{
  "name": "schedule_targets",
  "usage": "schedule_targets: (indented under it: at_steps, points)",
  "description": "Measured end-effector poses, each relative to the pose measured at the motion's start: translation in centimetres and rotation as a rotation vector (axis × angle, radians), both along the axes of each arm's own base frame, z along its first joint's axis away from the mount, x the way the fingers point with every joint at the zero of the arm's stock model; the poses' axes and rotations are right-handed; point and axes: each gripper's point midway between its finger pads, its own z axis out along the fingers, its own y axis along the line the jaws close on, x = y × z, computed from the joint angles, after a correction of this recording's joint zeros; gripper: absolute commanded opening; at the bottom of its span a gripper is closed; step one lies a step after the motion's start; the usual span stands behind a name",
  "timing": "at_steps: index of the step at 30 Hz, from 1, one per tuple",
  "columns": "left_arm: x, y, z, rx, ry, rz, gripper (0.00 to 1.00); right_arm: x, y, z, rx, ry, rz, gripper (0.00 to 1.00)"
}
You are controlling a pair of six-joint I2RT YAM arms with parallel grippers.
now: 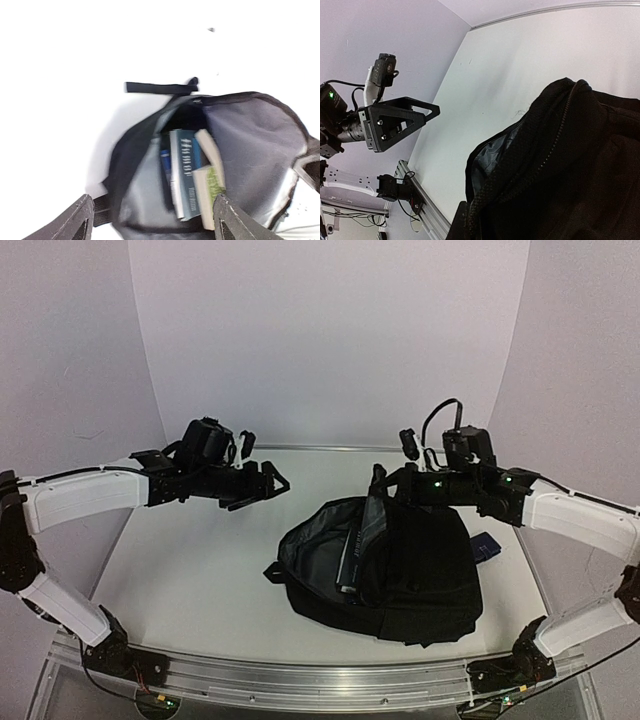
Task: Pack the student bag
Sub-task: Place the book in the student bag, then zip the student bag at the center of the board.
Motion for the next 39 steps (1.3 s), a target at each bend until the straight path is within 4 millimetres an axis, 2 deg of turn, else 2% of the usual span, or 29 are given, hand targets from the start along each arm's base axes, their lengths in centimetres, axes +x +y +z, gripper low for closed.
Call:
schedule_targets:
  at_steps: [3,7,13,17,20,22,27,31,33,37,39]
  points:
    - [-0.5,1.5,-1.2,0.037,0.026,0.026,0.84,0.2,2.2,-0.5,-0.006,-0.001,0.006,0.01]
    - [-1.1,2.2,-1.6,0.051,0.033,0.035,0.84,0.4,5.7,-1.8,-0.029,0.008,0.019,0.04]
    - [-1.8,3.1,-1.5,0.054,0.031,0.042,0.85,0.6,11.2,-6.4,-0.114,0.042,0.042,0.09]
    - [-2.3,3.5,-1.6,0.055,0.032,0.043,0.86,0.3,14.2,-9.1,-0.16,0.062,0.068,0.23]
    - [-2.7,3.9,-1.7,0.056,0.032,0.043,0.87,-0.1,16.4,-9.5,-0.155,0.059,0.098,0.4]
    - [-2.9,4.0,-1.6,0.056,0.033,0.042,0.88,-0.3,17.1,-9.1,-0.147,0.047,0.11,0.53]
    - [-3.2,3.7,-1.5,0.05,0.025,0.011,0.88,-0.5,17.4,-7.7,-0.133,0.018,0.119,0.81]
    - [-3.3,3.4,-1.1,0.046,-0.003,-0.032,0.88,-0.6,15.8,-5.3,-0.155,-0.032,0.095,0.95]
    - [-3.5,3.3,-0.9,0.051,-0.018,-0.055,0.88,-0.7,14.4,-3.2,-0.162,-0.069,0.067,0.98]
    - [-4.1,2.7,-0.5,0.063,-0.048,-0.103,0.88,-0.7,11.0,2.1,-0.144,-0.165,-0.013,0.98]
    - [-4.7,1.8,0.1,0.069,-0.074,-0.142,0.88,-0.7,8.9,4.0,-0.136,-0.2,-0.056,0.98]
